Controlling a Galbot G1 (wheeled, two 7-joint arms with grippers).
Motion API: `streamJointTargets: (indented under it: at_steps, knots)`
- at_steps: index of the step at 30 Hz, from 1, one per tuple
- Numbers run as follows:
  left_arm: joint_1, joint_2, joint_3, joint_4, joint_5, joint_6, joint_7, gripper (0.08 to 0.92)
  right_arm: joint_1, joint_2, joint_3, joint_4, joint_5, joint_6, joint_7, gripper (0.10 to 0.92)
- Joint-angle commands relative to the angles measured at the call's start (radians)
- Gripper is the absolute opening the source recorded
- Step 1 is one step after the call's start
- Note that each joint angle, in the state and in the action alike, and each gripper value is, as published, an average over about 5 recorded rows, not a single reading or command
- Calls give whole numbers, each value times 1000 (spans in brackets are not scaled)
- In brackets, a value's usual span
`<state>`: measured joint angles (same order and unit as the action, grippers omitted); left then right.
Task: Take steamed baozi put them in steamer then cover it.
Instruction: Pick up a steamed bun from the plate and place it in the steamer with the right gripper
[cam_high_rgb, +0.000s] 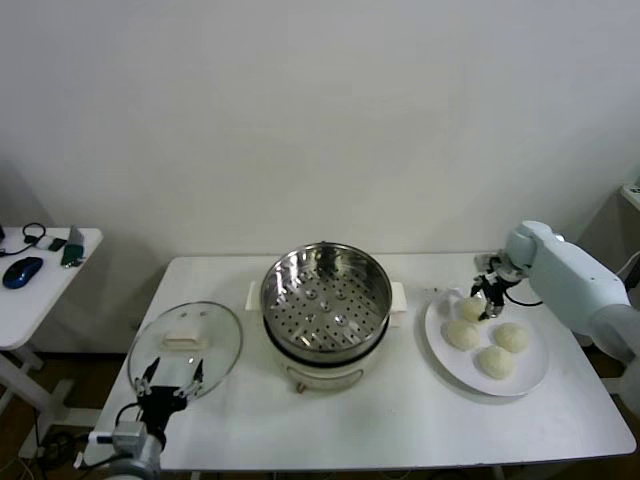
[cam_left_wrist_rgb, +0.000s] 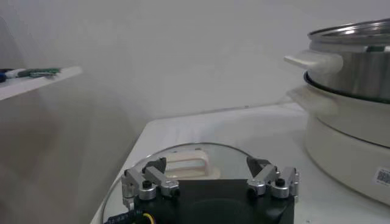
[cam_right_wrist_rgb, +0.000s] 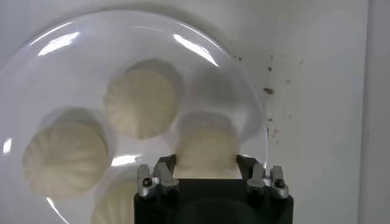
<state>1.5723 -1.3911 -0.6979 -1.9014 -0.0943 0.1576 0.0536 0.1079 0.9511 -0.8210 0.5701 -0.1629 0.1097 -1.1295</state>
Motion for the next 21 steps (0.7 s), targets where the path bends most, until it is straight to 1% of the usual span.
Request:
streamJointTargets:
  at_steps: [1,5,8,11,14,18,21]
  knots:
    - [-2,-2,0,0,1,2,-1,823,26,-16,-47,43,28,1,-7,679]
    - [-2,-2,-2,-6,1,3,-2,823,119,-58,-151,159,120,1,-16,679]
    - [1,-2,-4,-13,1,2,-3,823,261,-99,-287,297,220,10,-21,679]
    - [4,-2,-6,-22,1,3,-3,823,417,-116,-402,413,268,44,-21,679]
    - [6,-2,-8,-30,4,6,-2,823,576,-106,-493,518,292,93,-18,679]
    - [4,-2,-12,-33,6,9,-2,823,746,-66,-574,677,367,156,-7,679]
    - [2,-2,-13,-32,6,9,-3,823,812,-14,-603,789,408,253,18,679]
